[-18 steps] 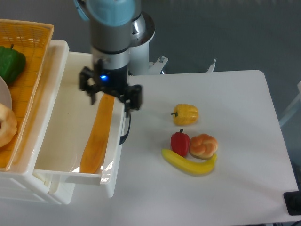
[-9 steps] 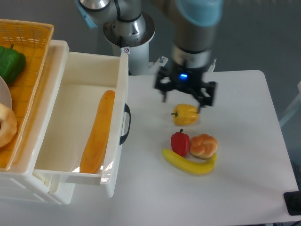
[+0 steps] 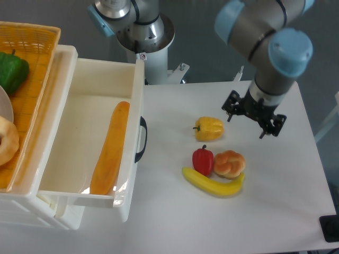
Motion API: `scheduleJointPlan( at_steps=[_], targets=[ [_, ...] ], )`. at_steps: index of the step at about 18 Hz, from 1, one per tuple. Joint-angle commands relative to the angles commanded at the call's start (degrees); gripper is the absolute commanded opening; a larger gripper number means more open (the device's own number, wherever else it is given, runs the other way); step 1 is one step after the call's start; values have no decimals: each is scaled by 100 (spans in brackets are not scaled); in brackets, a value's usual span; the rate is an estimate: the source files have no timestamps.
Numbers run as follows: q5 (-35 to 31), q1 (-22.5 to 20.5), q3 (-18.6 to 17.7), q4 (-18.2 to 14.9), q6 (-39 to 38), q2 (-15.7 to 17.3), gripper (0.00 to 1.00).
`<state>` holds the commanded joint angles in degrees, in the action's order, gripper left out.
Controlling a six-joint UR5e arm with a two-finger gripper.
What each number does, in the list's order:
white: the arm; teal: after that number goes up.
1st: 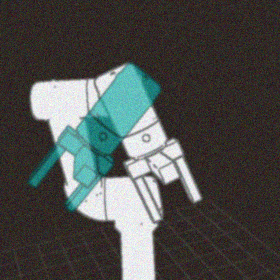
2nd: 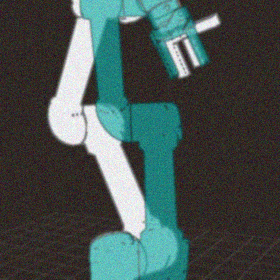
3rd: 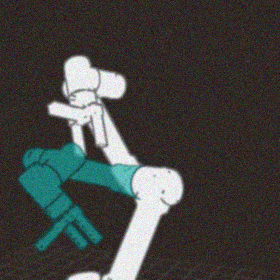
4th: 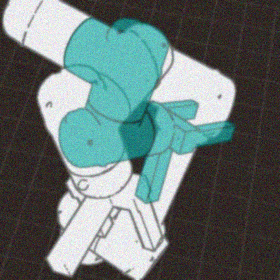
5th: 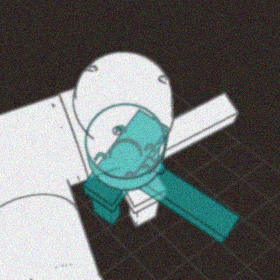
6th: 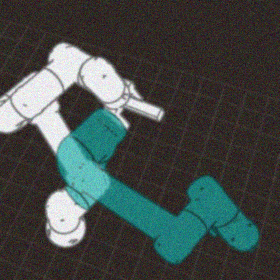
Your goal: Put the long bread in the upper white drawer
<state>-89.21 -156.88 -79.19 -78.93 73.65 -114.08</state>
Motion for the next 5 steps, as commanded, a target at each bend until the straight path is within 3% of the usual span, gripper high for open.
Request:
scheduleJointPlan(
  at_steps=[5],
  targets=[
    [-70, 8, -53, 27, 62, -70, 100]
  ],
)
